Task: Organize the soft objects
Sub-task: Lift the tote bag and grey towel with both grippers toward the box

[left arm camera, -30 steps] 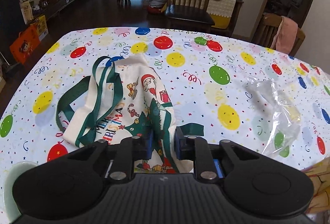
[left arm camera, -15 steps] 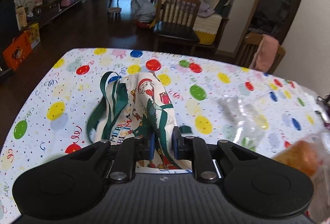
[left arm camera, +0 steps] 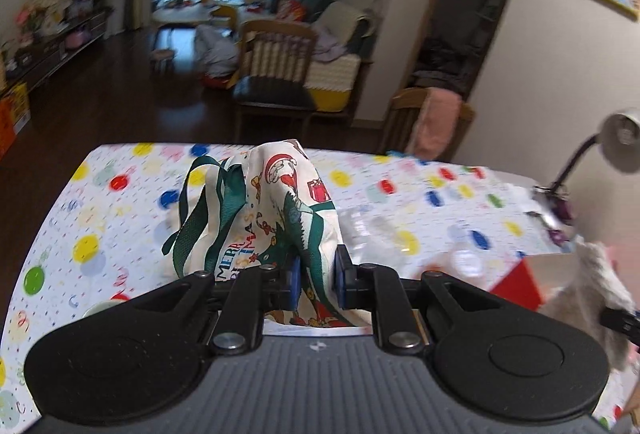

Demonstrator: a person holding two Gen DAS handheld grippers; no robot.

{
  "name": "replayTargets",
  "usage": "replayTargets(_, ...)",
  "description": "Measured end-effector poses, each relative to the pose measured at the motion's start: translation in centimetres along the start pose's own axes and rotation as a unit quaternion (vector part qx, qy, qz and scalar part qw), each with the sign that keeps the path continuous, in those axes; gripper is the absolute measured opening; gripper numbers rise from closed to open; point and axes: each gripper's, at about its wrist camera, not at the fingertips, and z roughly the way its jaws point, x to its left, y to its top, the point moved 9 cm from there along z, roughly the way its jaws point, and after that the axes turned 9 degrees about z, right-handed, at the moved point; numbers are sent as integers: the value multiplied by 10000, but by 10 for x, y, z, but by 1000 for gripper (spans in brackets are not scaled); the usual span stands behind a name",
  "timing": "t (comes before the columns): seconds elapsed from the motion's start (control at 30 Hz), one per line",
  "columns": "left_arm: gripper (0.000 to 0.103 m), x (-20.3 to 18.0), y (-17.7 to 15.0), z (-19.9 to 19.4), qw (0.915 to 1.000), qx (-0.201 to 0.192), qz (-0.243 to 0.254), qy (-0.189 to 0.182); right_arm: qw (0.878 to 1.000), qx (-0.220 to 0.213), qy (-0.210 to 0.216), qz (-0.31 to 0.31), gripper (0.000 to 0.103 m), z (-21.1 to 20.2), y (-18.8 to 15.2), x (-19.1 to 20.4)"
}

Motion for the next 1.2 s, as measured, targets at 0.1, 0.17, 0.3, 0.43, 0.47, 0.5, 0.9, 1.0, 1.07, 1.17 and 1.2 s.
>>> replayTargets(0.1, 16, -24, 13, -18, 9995, -107, 103, -271, 10000, -73, 6, 32, 12, -11, 8, -8)
replayTargets(0.17, 16, -40, 24, -31, 9986, -235, 188, -445, 9999, -120, 23, 66, 12, -17, 13, -15)
replayTargets(0.3, 16, -77, 50, -60, 9941, -574, 525, -752, 9997, -241, 3, 77, 12, -25, 24, -31)
replayTargets(0.43, 16, -117, 71, -77, 9878, -788, 789, -1086, 9995, -311, -42, 76, 12, -31, 31, -48)
replayTargets(0.47, 16, -128, 76, -80, 9857, -852, 868, -1165, 9994, -319, -51, 82, 12, -32, 32, -53)
replayTargets(0.5, 16, -139, 79, -82, 9835, -908, 953, -1237, 9994, -327, -76, 96, 12, -33, 33, -59)
replayTargets(0.9, 16, -271, 83, -62, 9575, -892, 1434, -2340, 9984, -370, -332, 259, 12, -34, 46, -135)
replayTargets(1.0, 16, -301, 72, -48, 9522, -696, 1525, -2554, 9979, -370, -442, 302, 12, -34, 48, -157)
replayTargets(1.07, 16, -318, 62, -39, 9499, -552, 1575, -2645, 9975, -369, -499, 324, 12, -34, 50, -172)
replayTargets(1.17, 16, -340, 51, -24, 9456, -371, 1591, -2814, 9969, -363, -607, 348, 12, -35, 52, -192)
replayTargets(1.2, 16, -347, 48, -20, 9442, -336, 1604, -2859, 9966, -352, -639, 373, 12, -34, 52, -199)
